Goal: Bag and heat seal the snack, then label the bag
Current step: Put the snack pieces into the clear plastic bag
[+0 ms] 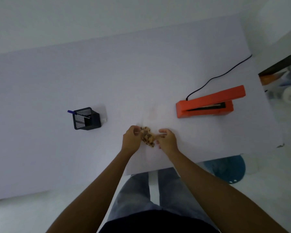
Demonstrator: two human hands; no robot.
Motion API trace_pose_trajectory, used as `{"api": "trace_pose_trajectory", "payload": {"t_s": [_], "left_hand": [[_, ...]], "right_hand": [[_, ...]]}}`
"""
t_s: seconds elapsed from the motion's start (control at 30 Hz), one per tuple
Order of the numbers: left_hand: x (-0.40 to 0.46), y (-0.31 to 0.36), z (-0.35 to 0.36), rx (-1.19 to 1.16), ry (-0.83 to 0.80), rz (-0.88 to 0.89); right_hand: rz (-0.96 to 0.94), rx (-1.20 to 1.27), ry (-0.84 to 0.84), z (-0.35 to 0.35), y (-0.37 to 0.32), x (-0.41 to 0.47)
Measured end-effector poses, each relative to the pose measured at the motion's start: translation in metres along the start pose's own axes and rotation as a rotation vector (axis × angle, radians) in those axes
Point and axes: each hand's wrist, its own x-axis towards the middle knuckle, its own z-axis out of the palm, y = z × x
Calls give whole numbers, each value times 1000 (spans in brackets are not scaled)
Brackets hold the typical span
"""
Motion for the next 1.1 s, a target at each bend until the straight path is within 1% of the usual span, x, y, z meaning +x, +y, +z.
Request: {"api": "trace_pose_trajectory", "payload": {"t_s": [0.07,0.13,0.27,0.4,0.47,0.6,0.7,0.8,0.93,1.1], "left_hand": [[0,-11,0,-45,26,-33],[-3,-18,0,-89,26,-45],[-5,-27,0,-155,-8,-10],[-4,-32,1,-199,-5,38],[-4,-34,1,-220,-39,79],[-9,-38,-5,-298,-140,184],[-14,-39,-10,-360,-186,236],[-15,-42,-18,-337,-190,269],[-16,-49,-31,-206,-160,310],[-23,-46,-38,-144,-265,334]], "right_hand": [[-5,13,2,0,5,-2],[-50,-18,-5,2,11,-5],[-184,-90,-31,6,21,-9],[-244,-87,-64,7,23,-10],[-241,-60,-78,5,23,-13],[-220,21,-41,-3,26,-15],[-242,22,-89,-11,24,-19],[-366,-8,-89,-16,16,-28],[-507,-30,-48,-19,14,-40],[-615,-26,-34,-18,21,-51]]}}
